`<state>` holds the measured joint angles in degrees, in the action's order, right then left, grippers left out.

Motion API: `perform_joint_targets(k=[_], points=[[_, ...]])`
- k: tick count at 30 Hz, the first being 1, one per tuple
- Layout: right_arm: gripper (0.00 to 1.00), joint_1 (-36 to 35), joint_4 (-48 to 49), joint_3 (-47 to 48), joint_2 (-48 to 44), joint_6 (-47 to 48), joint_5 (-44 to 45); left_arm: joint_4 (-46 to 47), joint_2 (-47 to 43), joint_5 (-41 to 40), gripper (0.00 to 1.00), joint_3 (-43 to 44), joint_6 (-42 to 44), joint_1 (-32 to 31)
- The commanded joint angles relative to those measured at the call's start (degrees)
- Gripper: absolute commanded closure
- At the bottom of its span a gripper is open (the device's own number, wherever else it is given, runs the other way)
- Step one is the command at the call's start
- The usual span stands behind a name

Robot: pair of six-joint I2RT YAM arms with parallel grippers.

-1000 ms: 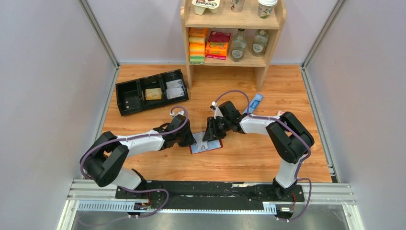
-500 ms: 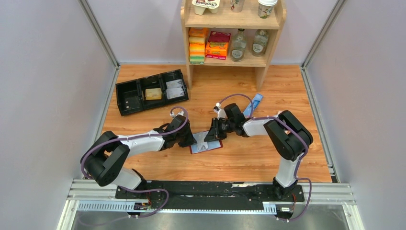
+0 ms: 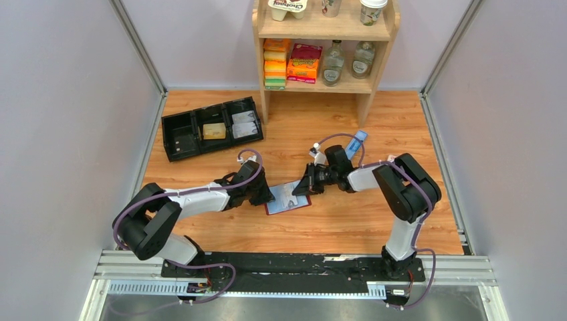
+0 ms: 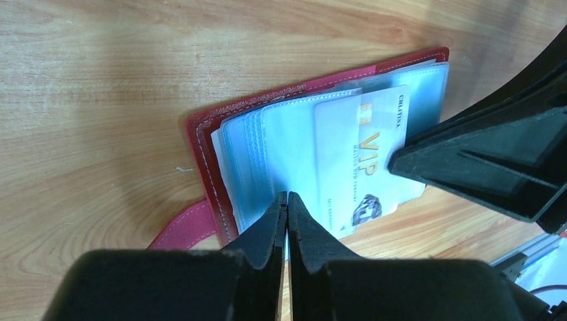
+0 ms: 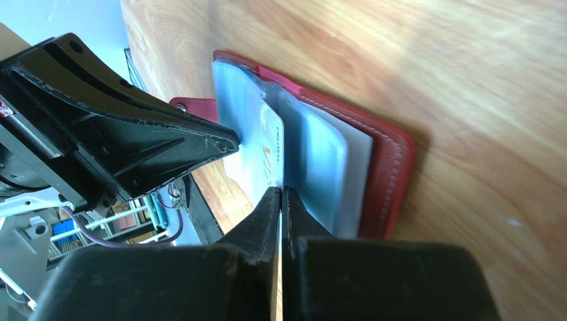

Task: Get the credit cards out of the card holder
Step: Remove the credit card from the card holder, then place the credit card in the storage box.

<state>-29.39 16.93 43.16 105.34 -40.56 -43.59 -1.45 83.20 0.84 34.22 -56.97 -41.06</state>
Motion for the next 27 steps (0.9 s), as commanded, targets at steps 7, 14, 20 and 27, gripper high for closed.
perform_joint_targets(k=[7, 14, 20, 27], points=[[1.0, 3.9, -8.13, -1.32, -7.51, 3.72, 6.67, -5.14, -1.37, -0.67, 0.91, -1.79, 0.1, 0.19], [1.0, 3.9, -15.69, 0.0, -13.57, 6.28, 9.58, -11.19, -6.99, -4.88, 0.77, 1.73, 3.17, 0.19], [1.0, 3.81, -19.47, 0.96, -17.36, 8.74, 9.06, -12.79, -13.84, -6.29, 0.56, 4.28, 8.79, 0.19], [1.0, 3.2, -20.88, 2.46, -22.8, 10.67, 5.37, -4.89, -20.44, 3.01, 0.32, 4.98, 23.98, 1.76]])
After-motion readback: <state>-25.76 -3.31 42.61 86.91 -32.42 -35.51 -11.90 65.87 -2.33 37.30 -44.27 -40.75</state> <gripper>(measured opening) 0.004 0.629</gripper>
